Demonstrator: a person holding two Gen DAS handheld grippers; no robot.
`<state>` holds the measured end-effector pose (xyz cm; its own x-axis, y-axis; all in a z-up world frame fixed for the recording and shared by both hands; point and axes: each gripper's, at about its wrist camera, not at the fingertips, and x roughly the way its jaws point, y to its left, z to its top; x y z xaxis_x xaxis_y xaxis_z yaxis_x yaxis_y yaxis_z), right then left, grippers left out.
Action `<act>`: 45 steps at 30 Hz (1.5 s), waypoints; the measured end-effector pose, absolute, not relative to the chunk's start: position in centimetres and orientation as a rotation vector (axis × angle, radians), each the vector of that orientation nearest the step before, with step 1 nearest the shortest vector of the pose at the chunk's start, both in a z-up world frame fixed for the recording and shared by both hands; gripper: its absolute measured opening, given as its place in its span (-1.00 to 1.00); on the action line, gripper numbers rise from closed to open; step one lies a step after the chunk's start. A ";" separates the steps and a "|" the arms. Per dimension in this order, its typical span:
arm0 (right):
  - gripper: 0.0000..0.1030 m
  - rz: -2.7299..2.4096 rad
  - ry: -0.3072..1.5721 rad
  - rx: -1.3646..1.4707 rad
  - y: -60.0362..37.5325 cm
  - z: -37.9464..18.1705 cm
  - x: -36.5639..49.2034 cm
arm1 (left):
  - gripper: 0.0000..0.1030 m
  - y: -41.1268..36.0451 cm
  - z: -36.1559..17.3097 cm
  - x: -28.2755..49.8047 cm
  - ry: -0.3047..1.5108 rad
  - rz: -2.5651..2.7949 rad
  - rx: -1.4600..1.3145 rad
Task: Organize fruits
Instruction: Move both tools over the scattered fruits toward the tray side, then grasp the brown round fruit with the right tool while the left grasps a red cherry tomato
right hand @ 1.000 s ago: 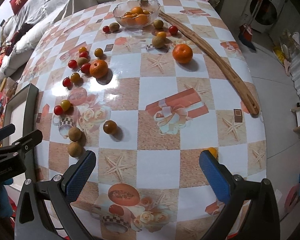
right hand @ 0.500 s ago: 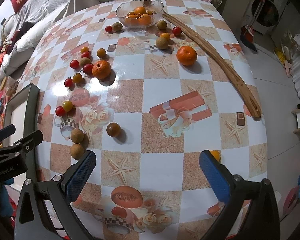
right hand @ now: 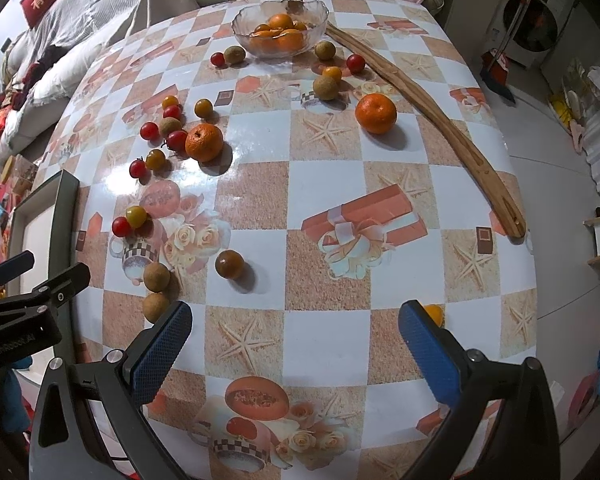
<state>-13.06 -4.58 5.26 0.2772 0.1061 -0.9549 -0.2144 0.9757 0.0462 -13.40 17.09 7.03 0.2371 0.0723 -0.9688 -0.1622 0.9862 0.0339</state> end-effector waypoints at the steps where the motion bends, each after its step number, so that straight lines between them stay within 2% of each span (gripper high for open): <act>1: 1.00 0.215 1.272 -0.098 -4.5 5.2 -13.0 | 1.00 17.2 7.0 -13.4 1.322 0.163 -0.083; 26: 1.00 0.227 1.291 -0.106 -3.6 4.6 -13.2 | 1.00 17.9 5.8 -13.0 1.313 0.190 -0.032; 41: 1.00 0.244 1.323 -0.109 -2.5 2.6 -12.3 | 1.00 17.4 3.0 -10.2 1.289 0.106 0.064; 44: 0.99 0.245 1.323 -0.112 -2.3 2.1 -11.7 | 0.73 17.2 2.4 -9.7 1.295 0.078 0.081; 45: 0.98 0.247 1.323 -0.110 -2.2 2.0 -11.5 | 0.72 17.2 2.1 -9.6 1.305 0.072 0.084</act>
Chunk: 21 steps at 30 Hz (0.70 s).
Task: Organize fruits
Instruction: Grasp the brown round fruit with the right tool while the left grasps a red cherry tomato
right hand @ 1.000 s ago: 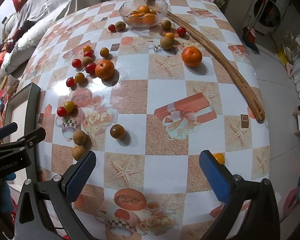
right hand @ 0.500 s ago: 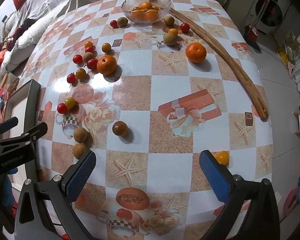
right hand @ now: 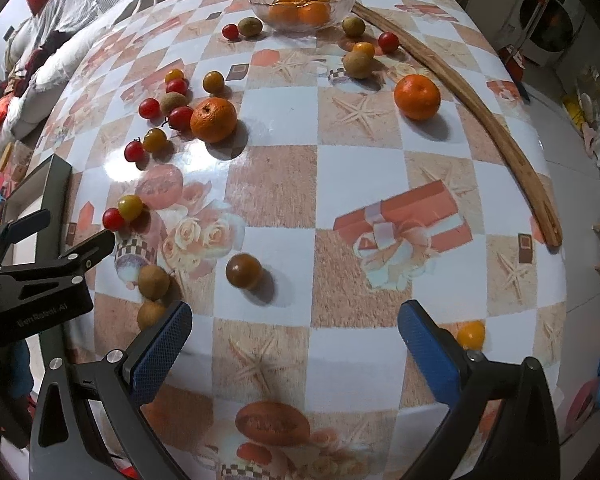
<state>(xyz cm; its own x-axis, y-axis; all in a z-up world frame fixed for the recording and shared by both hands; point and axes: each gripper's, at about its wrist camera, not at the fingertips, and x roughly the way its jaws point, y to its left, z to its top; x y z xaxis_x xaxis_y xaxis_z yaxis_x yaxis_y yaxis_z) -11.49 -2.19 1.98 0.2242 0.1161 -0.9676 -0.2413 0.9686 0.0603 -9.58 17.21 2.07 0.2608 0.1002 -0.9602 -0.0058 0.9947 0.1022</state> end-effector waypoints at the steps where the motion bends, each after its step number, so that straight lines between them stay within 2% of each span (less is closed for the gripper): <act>1: 0.98 0.250 1.322 -0.108 -2.1 1.9 -11.3 | 0.72 17.2 2.0 -9.6 1.307 0.071 0.084; 4: 0.94 0.261 1.324 -0.106 -1.7 1.3 -10.7 | 0.72 17.4 1.5 -9.4 1.309 0.057 0.081; 6: 0.78 0.276 1.329 -0.102 -1.3 1.0 -10.3 | 0.68 17.4 1.2 -9.3 1.310 0.045 0.077; 8: 0.55 0.296 1.346 -0.096 -0.9 0.5 -10.1 | 0.46 17.3 0.9 -9.1 1.319 0.034 0.079; 13: 0.40 0.321 1.358 -0.109 0.2 -0.3 -10.0 | 0.45 17.2 0.9 -8.4 1.312 0.009 0.052; 16: 0.29 0.324 1.357 -0.134 0.7 -0.6 -10.3 | 0.16 16.7 1.0 -8.4 1.308 -0.025 0.042; 18: 0.12 0.326 1.350 -0.162 1.0 -0.5 -10.5 | -0.08 16.3 1.1 -8.7 1.303 -0.048 0.034; 20: -0.31 0.332 1.339 -0.175 1.4 -0.5 -10.6 | -0.20 15.9 1.3 -8.9 1.299 -0.056 0.025; 21: -0.43 0.336 1.337 -0.172 1.5 -0.4 -10.6 | -0.34 15.7 1.3 -9.1 1.296 -0.063 0.016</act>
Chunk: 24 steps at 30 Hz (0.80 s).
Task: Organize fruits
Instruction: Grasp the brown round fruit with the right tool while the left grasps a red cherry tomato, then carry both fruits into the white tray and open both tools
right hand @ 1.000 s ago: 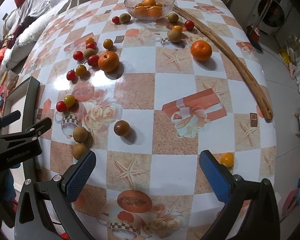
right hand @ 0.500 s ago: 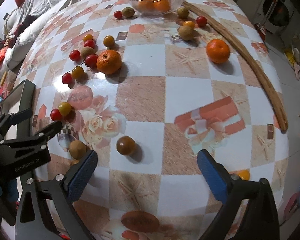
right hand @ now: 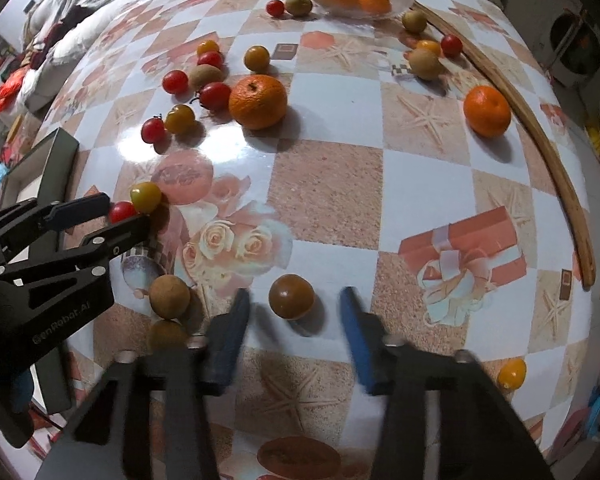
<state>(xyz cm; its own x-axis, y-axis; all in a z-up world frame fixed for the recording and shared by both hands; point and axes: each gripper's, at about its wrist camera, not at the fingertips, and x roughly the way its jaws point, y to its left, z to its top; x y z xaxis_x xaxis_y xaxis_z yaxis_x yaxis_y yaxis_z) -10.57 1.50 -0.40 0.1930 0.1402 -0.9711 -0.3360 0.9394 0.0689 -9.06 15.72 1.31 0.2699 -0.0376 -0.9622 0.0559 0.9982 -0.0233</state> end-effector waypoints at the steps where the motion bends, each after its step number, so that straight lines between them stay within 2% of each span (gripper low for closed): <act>1: -0.54 0.341 1.339 -0.163 1.5 -0.4 -10.5 | -0.43 15.6 1.4 -9.2 1.292 -0.070 0.011; 2: -0.54 0.345 1.343 -0.138 1.5 -0.4 -10.5 | -0.55 15.4 1.4 -9.3 1.291 -0.075 0.007; 9: -0.54 0.360 1.352 -0.034 0.3 0.3 -10.3 | -0.55 17.0 2.5 -10.0 1.294 -0.062 -0.108; 24: -0.54 0.440 1.318 -0.080 4.1 3.3 -10.6 | -0.55 22.1 7.0 -12.7 1.225 0.024 -0.200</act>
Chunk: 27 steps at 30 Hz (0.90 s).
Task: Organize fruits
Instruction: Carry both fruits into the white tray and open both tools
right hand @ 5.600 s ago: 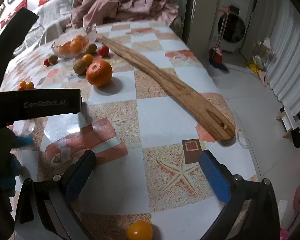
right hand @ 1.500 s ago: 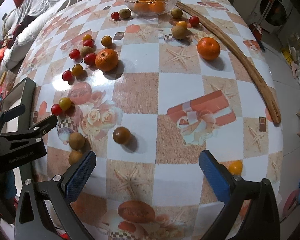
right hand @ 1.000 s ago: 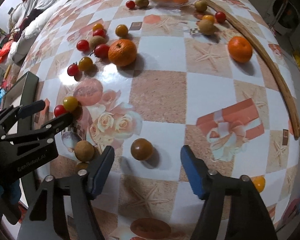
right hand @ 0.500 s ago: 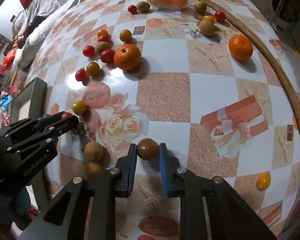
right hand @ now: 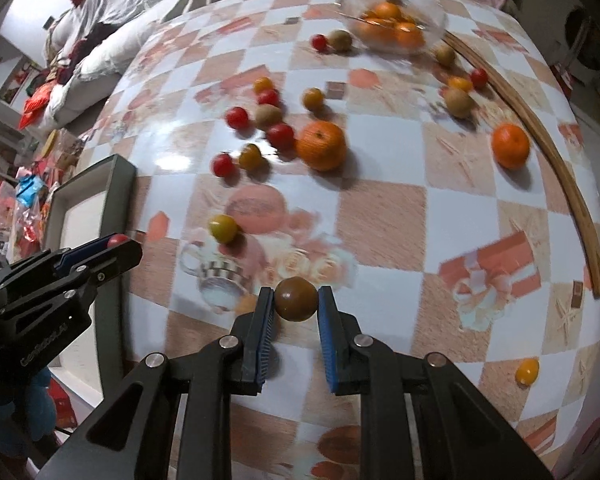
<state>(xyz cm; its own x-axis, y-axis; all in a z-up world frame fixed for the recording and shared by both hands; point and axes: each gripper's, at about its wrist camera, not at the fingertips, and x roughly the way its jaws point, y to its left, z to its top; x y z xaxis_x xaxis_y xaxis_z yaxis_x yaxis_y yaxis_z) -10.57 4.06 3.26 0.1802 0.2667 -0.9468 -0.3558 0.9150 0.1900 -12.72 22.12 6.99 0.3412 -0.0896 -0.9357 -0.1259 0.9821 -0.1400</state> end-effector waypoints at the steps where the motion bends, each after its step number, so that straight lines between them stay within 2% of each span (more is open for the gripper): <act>1: -0.54 0.450 1.316 -0.085 4.4 3.5 -10.7 | -0.55 22.7 7.1 -13.0 1.221 0.032 -0.205; 14: -0.54 0.657 1.274 -0.194 16.6 5.1 -11.7 | -0.55 33.4 7.4 -17.0 1.180 0.262 -0.276; 27: -0.54 0.777 1.299 -0.285 27.7 2.1 -11.3 | -0.55 40.1 2.8 -18.7 1.222 0.420 -0.326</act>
